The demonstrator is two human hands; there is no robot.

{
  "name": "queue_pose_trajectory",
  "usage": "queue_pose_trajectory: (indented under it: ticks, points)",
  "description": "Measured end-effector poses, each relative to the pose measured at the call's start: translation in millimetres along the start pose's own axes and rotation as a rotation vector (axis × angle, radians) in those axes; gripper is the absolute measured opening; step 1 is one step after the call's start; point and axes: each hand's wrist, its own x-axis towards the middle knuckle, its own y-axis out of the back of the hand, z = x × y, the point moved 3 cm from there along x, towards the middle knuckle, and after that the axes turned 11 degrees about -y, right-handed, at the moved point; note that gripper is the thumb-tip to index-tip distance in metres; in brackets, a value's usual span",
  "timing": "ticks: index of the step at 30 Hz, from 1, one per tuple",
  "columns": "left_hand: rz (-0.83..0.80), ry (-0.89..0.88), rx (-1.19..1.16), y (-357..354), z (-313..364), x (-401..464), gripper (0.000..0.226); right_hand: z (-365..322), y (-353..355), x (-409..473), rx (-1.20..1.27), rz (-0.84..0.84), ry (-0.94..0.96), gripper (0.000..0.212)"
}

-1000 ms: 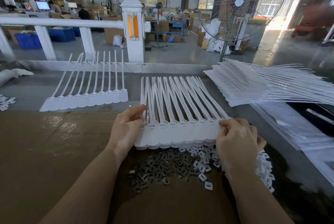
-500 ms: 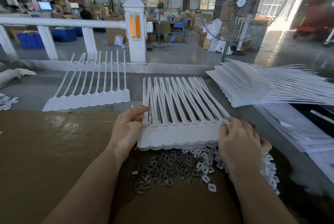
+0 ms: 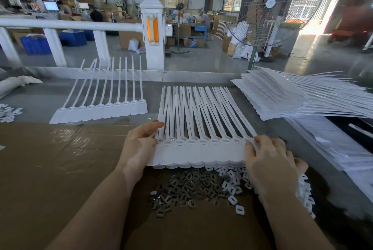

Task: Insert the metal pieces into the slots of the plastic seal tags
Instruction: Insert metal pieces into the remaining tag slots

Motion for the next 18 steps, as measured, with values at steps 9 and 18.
queue_pose_trajectory:
  ticks: [9, 18]
  points:
    - [0.166, 0.042, 0.037, 7, -2, -6, 0.026, -11, 5, -5, 0.253, 0.072, 0.265, 0.023]
    - [0.149, 0.004, 0.165, 6, 4, -9, 0.024, -21, 7, -12, 0.415, 0.005, 0.55, 0.011]
